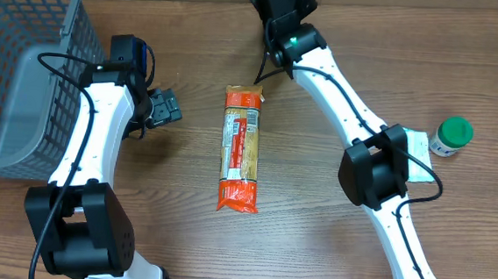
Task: Scan the item barcode
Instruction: 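Hold the small orange pack in front of the scanner window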
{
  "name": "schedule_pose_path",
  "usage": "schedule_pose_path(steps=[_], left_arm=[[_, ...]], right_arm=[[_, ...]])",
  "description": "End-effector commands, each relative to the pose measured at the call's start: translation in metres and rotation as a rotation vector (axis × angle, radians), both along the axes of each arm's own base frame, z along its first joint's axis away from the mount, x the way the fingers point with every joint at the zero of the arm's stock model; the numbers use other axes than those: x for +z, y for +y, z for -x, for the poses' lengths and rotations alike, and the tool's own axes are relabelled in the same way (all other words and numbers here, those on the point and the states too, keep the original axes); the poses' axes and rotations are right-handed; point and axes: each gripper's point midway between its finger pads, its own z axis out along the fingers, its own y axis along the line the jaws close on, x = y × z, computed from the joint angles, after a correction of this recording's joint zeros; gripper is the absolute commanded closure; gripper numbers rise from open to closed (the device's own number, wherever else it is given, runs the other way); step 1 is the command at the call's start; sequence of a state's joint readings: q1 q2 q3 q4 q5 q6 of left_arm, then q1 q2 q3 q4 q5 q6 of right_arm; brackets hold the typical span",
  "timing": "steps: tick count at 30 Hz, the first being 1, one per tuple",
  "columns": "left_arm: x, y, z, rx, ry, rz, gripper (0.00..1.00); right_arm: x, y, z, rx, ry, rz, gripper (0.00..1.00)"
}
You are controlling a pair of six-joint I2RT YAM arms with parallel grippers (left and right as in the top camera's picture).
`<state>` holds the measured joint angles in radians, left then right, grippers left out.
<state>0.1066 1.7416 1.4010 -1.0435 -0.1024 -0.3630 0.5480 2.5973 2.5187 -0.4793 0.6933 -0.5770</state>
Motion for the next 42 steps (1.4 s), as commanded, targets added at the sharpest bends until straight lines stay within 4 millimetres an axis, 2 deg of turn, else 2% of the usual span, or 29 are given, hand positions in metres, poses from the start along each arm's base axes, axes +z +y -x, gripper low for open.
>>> schedule_pose_path(steps=[1, 6, 13, 24, 36, 40, 42], left_arm=[[0.003, 0.001, -0.002, -0.012, -0.009, -0.012, 0.0], [0.003, 0.001, -0.002, -0.012, -0.009, -0.012, 0.0], [0.003, 0.001, -0.002, -0.012, -0.009, -0.012, 0.0], [0.003, 0.001, -0.002, -0.012, -0.009, -0.012, 0.0], [0.003, 0.001, -0.002, -0.012, -0.009, -0.012, 0.0], [0.003, 0.001, -0.002, -0.012, -0.009, -0.012, 0.0], [0.003, 0.001, -0.002, -0.012, -0.009, -0.012, 0.0]], right_arm=[[-0.014, 0.007, -0.002, -0.021, -0.018, 0.014, 0.96], [-0.024, 0.011, -0.007, -0.025, -0.05, 0.061, 0.96], [-0.037, 0.006, -0.01, -0.058, -0.06, 0.102, 0.96], [-0.069, 0.009, -0.008, -0.033, -0.002, 0.182, 0.96], [-0.067, 0.011, -0.008, -0.015, 0.003, 0.222, 0.96], [-0.058, 0.015, -0.008, -0.009, -0.019, 0.205, 0.96], [-0.044, 0.017, -0.007, -0.008, -0.038, 0.189, 0.96]])
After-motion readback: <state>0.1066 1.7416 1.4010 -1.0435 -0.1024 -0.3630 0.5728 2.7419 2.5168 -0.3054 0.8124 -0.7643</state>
